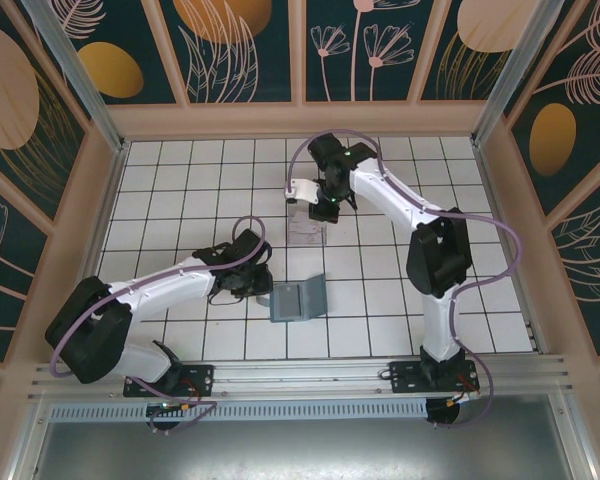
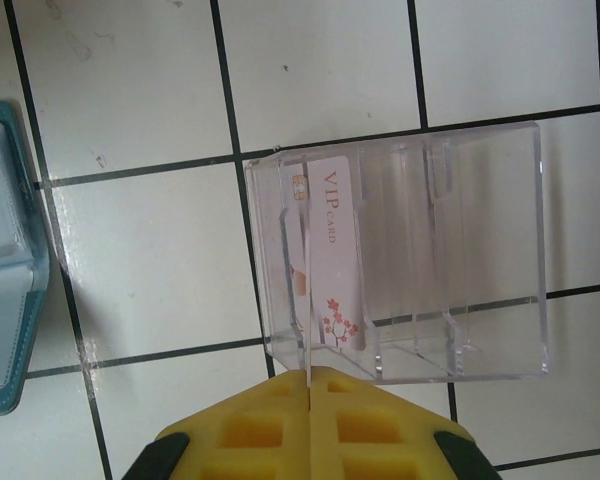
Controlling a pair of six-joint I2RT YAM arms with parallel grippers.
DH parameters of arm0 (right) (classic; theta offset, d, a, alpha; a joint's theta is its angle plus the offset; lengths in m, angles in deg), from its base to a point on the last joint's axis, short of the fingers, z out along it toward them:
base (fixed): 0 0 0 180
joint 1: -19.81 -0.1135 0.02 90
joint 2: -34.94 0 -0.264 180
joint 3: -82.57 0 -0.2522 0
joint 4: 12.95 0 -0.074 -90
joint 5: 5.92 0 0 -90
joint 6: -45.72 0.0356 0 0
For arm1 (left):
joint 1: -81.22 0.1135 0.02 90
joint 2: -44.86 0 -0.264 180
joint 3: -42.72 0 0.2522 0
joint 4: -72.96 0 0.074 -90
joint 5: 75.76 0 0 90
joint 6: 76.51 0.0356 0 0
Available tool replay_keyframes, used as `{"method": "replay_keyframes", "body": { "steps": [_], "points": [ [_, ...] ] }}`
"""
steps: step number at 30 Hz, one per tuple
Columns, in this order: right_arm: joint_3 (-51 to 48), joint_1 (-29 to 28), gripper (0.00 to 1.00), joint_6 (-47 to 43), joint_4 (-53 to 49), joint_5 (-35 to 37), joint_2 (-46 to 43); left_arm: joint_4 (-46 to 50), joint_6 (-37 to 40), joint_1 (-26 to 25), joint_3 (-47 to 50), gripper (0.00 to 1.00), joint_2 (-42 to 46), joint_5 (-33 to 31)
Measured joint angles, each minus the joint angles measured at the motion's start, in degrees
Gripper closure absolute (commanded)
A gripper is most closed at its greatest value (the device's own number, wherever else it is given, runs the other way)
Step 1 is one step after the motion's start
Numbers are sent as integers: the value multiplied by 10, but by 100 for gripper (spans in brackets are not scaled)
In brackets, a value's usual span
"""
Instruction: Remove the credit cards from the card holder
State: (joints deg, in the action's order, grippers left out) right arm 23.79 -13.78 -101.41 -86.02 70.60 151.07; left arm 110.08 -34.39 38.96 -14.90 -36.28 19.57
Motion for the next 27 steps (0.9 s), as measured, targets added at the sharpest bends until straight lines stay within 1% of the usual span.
{"method": "replay_keyframes", "body": {
  "steps": [8, 19, 27],
  "points": [
    [80, 1, 100, -9, -40, 0, 54, -4, -9, 0, 4, 80, 13, 0],
    [84, 0, 100, -9, -48, 1, 104, -4, -13, 0, 10, 79, 20, 0],
    [84, -9, 100, -9, -47, 2, 117, -4, -13, 0, 10, 79, 20, 0]
  ]
}}
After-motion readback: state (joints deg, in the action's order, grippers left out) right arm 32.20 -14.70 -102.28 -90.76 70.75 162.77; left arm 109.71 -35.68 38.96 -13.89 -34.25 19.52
